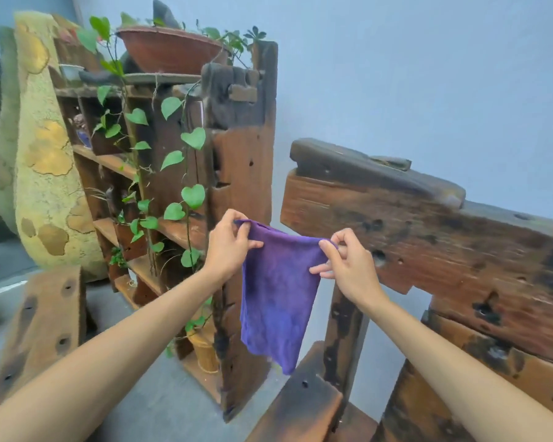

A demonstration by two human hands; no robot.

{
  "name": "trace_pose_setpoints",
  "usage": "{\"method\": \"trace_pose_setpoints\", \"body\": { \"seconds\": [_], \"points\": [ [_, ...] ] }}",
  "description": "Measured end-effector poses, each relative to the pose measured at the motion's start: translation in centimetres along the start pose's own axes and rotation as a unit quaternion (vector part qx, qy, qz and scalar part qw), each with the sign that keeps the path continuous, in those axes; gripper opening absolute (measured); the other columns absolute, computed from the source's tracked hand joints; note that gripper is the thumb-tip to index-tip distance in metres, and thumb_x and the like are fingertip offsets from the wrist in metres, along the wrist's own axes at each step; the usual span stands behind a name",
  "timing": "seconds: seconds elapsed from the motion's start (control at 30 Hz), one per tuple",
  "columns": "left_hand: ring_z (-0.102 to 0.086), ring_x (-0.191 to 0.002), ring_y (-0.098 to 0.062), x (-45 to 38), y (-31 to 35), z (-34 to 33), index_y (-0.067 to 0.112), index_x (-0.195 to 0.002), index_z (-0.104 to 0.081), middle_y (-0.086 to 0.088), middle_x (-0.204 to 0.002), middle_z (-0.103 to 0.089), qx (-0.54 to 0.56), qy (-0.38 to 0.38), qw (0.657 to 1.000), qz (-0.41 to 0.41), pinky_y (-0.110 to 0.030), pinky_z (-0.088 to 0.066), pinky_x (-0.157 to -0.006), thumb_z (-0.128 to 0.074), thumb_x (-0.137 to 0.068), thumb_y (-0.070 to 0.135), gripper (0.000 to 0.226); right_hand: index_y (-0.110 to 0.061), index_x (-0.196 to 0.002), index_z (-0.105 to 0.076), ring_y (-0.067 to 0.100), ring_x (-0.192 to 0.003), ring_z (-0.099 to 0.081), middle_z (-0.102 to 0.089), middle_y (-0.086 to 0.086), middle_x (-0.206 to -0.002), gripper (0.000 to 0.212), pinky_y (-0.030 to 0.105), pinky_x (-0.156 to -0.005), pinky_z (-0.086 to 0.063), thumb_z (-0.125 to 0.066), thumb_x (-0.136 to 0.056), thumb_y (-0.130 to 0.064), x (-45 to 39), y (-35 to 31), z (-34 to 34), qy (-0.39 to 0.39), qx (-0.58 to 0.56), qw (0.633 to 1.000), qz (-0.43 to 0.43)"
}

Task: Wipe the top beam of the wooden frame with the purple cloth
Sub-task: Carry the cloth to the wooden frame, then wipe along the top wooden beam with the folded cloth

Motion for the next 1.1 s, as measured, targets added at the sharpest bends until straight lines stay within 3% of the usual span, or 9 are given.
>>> {"method": "trace_pose_setpoints", "body": {
  "seconds": [0.1,0.23,0.4,0.67,0.77,0.87,0.97,1.03,1.1],
  "points": [
    [-0.077,-0.072,-0.013,-6.4,1.5,-0.8,0.022,-0.091,-0.053,-0.011,-0.092,-0.072,0.019,-0.008,0.999,-0.037,-0.037,-0.061,-0.069,-0.052,-0.102,0.015,0.012,-0.029,-0.085,-0.046,0.015,-0.074,-0.08,-0.073,0.006,-0.079,0.023,0.036,-0.069,-0.064,-0.061,-0.102,-0.03,-4.6,-1.5,0.2,0.079,0.004,0.996,0.028],
    [-0.075,-0.075,-0.003,-13.1,4.7,-2.2,0.017,-0.096,-0.052,0.0,-0.09,-0.073,0.058,-0.024,0.993,-0.104,-0.042,-0.061,-0.081,-0.048,-0.104,0.014,0.01,-0.035,-0.085,-0.047,0.012,-0.077,-0.079,-0.075,-0.007,-0.086,0.021,0.045,-0.074,-0.064,-0.062,-0.101,-0.038,-9.4,-4.4,0.9,0.149,0.028,0.985,0.078],
    [-0.072,-0.085,-0.004,-19.7,10.4,-3.6,0.018,-0.099,-0.05,0.011,-0.096,-0.076,0.078,-0.028,0.973,-0.215,-0.021,-0.052,-0.079,-0.046,-0.103,0.015,0.007,-0.032,-0.091,-0.043,0.007,-0.08,-0.078,-0.072,0.002,-0.088,0.019,0.049,-0.078,-0.061,-0.057,-0.105,-0.033,-15.3,-9.6,3.0,0.227,0.102,0.958,0.14],
    [-0.06,-0.124,-0.017,-28.6,16.8,-9.8,0.017,-0.104,-0.044,-0.004,-0.139,-0.062,0.107,-0.102,0.953,-0.266,-0.025,-0.038,-0.091,-0.045,-0.102,0.016,0.002,-0.005,-0.112,-0.049,0.038,-0.092,-0.066,-0.062,0.012,-0.115,0.018,0.04,-0.067,-0.048,-0.053,-0.104,-0.02,-23.8,-16.7,4.6,0.287,0.403,0.834,0.243],
    [-0.061,-0.117,-0.02,-31.0,16.9,-13.9,0.018,-0.118,-0.042,-0.003,-0.13,-0.058,0.109,-0.154,0.95,-0.25,-0.03,-0.041,-0.092,-0.059,-0.096,0.023,0.028,-0.008,-0.129,-0.048,0.04,-0.121,-0.059,-0.03,0.019,-0.159,0.034,0.04,-0.077,-0.048,-0.052,-0.102,-0.028,-27.9,-13.9,4.5,0.251,0.471,0.835,0.132],
    [-0.025,-0.149,-0.028,-31.5,14.2,-19.5,0.016,-0.147,-0.023,-0.013,-0.157,-0.02,0.07,-0.267,0.949,-0.155,-0.04,-0.03,-0.116,-0.06,-0.096,0.034,0.066,-0.01,-0.144,-0.045,0.042,-0.154,-0.022,0.021,0.017,-0.17,0.052,0.05,-0.112,-0.038,-0.039,-0.105,-0.043,-31.5,-7.7,3.2,0.145,0.489,0.858,-0.064],
    [0.008,-0.155,-0.04,-31.1,11.6,-23.8,0.013,-0.151,-0.028,-0.014,-0.166,-0.011,-0.105,-0.319,0.928,-0.162,-0.054,-0.022,-0.119,-0.029,-0.107,0.039,0.051,-0.023,-0.153,-0.043,0.038,-0.147,-0.038,-0.015,0.014,-0.172,0.055,0.049,-0.112,-0.037,-0.029,-0.103,-0.039,-33.3,-3.3,1.2,-0.014,0.54,0.83,-0.137],
    [-0.004,-0.157,-0.033,-30.8,11.3,-24.6,0.024,-0.148,-0.037,-0.01,-0.168,-0.017,-0.145,-0.327,0.914,-0.194,-0.054,-0.027,-0.116,-0.013,-0.103,0.055,0.06,-0.025,-0.156,-0.04,0.034,-0.138,-0.05,-0.046,0.01,-0.159,0.053,0.047,-0.112,-0.041,-0.031,-0.104,-0.034,-34.3,-2.2,0.7,-0.08,0.529,0.839,-0.103],
    [-0.027,-0.152,-0.027,-31.1,11.0,-25.1,0.032,-0.144,-0.042,-0.006,-0.162,-0.032,-0.181,-0.333,0.902,-0.209,-0.05,-0.031,-0.11,0.0,-0.095,0.068,0.074,-0.025,-0.157,-0.039,0.029,-0.141,-0.047,-0.048,0.008,-0.158,0.052,0.047,-0.116,-0.038,-0.031,-0.107,-0.034,-35.3,-1.6,0.7,-0.114,0.489,0.861,-0.084]
  ]
}}
Point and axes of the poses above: each hand's wrist, its own x-axis away from the middle knuckle, its own z-axis out of the back of the hand, y = z × x, the point moved 8 cm from there along -x, towards the middle knuckle
